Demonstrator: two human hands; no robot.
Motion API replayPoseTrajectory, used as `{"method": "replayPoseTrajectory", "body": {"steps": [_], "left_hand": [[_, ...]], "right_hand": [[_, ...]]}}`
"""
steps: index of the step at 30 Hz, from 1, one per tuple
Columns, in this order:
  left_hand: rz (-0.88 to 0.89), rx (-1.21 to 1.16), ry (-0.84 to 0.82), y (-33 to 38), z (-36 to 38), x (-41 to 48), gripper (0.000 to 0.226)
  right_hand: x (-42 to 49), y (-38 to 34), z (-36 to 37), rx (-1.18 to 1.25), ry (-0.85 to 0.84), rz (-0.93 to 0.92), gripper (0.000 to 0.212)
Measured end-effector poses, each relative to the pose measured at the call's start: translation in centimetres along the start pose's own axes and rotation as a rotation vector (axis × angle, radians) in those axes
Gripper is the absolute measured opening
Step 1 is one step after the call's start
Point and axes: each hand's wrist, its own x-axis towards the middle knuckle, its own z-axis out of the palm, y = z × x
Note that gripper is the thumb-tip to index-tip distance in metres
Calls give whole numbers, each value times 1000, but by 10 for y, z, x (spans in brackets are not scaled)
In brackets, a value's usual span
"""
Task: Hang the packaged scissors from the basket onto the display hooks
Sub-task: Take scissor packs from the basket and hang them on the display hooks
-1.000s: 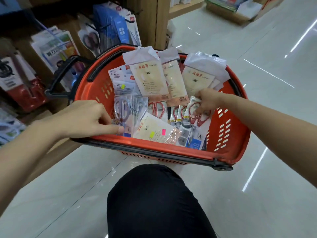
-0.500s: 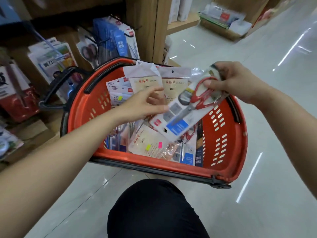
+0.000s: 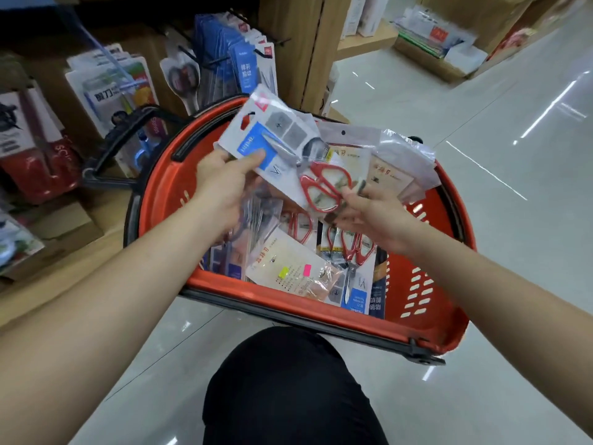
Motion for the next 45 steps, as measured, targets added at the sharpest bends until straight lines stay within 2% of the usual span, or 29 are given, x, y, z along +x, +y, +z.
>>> {"method": "replayPoseTrajectory", "body": {"steps": [2, 4, 6, 8, 10, 13, 16, 18, 23, 28, 31, 33, 39, 43, 45], "left_hand": [[109, -34, 32, 6, -6, 4, 17], [223, 0, 48, 8, -8, 4, 17], [323, 80, 40, 8, -9, 2, 18], [358, 149, 35, 7, -10, 0, 17], [350, 169, 39, 7, -11, -1, 17], [342, 213, 43, 7, -12, 0, 17], [359, 255, 25, 7, -12, -2, 18], [353, 272, -4, 7, -12, -3, 16], [354, 314, -93, 7, -9, -9, 14], [409, 383, -118, 6, -9, -6, 12], [466, 426, -103, 4, -10, -5, 12], [512, 425, -78, 5, -12, -7, 12], [662, 364, 85, 26, -22, -30, 8], [781, 386, 200, 53, -44, -54, 5], [817, 378, 236, 66, -57, -66, 8]], "right_hand": [[4, 6, -14, -638, -61, -175, 31], [12, 11, -23, -1180, -164, -289, 39], [22, 17, -23, -1509, -343, -383, 50], [31, 21, -17, -1761, -499, -381, 73], [38, 21, -15, -1964, -558, -360, 89], [45, 19, -10, -2055, -575, -396, 93], [45, 4, -10, -2131, -597, -471, 75], [42, -6, -19, -2190, -603, -451, 64], [15, -28, -42, -1962, -548, -155, 43], [-17, -74, -48, -1865, -405, -257, 49], [-22, -102, -49, -1762, -308, -230, 46], [-23, -118, -50, -1680, -249, -206, 37], [-33, -134, -58, -1176, -80, -264, 19], [-39, -108, -48, -739, -10, -282, 22], [-39, -92, -26, -538, 15, -299, 35]]}}
